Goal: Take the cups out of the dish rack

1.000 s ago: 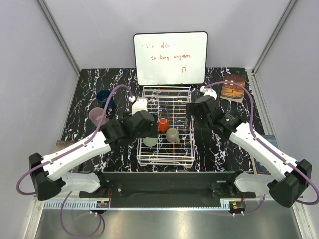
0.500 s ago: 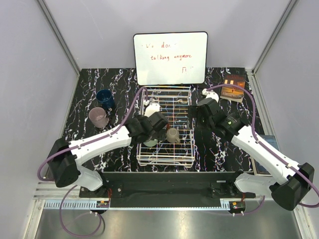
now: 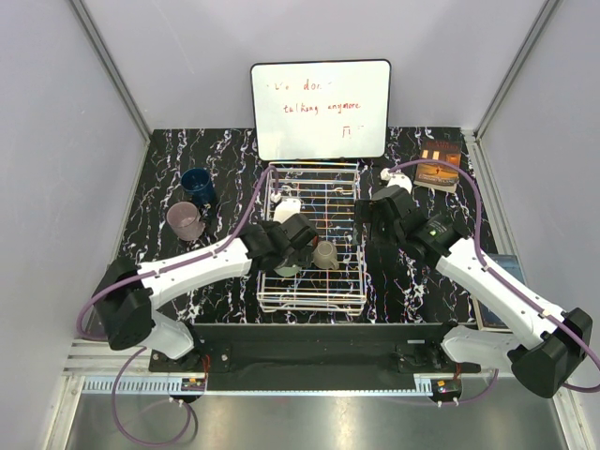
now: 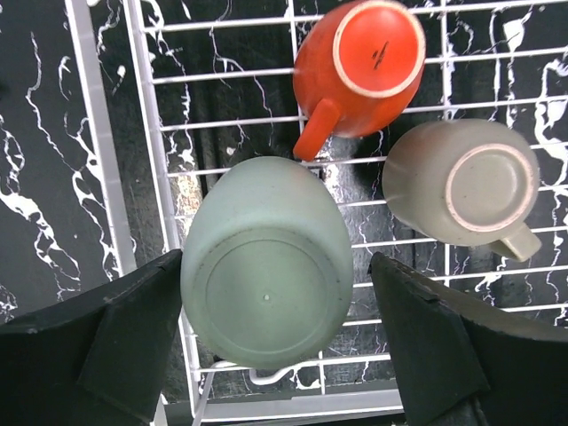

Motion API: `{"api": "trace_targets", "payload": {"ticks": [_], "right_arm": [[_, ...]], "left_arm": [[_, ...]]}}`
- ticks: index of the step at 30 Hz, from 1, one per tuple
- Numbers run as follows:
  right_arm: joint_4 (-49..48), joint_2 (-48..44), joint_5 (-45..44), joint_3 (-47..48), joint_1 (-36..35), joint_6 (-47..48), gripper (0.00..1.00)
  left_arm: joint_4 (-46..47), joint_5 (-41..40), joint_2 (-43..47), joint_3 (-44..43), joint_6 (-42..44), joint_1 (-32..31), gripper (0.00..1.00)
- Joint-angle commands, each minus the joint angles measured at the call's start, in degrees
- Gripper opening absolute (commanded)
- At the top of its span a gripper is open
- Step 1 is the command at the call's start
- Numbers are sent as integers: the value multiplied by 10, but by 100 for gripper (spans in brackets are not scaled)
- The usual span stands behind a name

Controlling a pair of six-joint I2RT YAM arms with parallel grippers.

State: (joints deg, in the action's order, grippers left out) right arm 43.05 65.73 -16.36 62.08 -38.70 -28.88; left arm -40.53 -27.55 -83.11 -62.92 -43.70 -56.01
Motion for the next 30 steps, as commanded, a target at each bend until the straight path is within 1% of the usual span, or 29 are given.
{"api": "trace_targets", "payload": {"ticks": [1, 4, 5, 7, 8, 11, 12, 14, 15, 19, 25, 27, 30], "right_arm": [[-7, -10, -1, -1, -4, 13, 100], [-7, -12, -2, -3, -4, 15, 100], [-7, -11, -2, -3, -4, 18, 100], [-7, -13, -3, -5, -5, 19, 100], [-7, -15, -4, -6, -5, 21, 100], [-8, -16, -4, -9, -4, 21, 100], [-9, -17, -4, -10, -5, 21, 100], [-9, -17, -3, -11, -4, 19, 100], [-9, -18, -4, -12, -5, 20, 100], [-11, -23, -5, -12, -4, 19, 100], [-11, -34, 3, 4, -5, 15, 100], [-14, -37, 7, 15, -4, 11, 100], [-20, -39, 31, 28, -4, 2, 100]], "left_arm": [[29, 14, -15, 8, -17, 2, 86], [32, 16, -21, 10, -21, 2, 76], [31, 17, -22, 10, -22, 2, 65], [31, 16, -21, 10, -20, 1, 57], [31, 16, -21, 10, -17, 1, 49], [30, 11, -14, 8, -11, 1, 36], [28, 9, -10, 7, -9, 1, 24], [24, 2, -4, 3, -4, 1, 9], [24, 0, 0, -1, -1, 1, 0], [6, -20, 35, -30, 20, 1, 0], [3, -36, 101, -107, 61, 1, 0], [8, -37, 122, -141, 75, 1, 0], [36, -16, 144, -164, 93, 3, 0]]}}
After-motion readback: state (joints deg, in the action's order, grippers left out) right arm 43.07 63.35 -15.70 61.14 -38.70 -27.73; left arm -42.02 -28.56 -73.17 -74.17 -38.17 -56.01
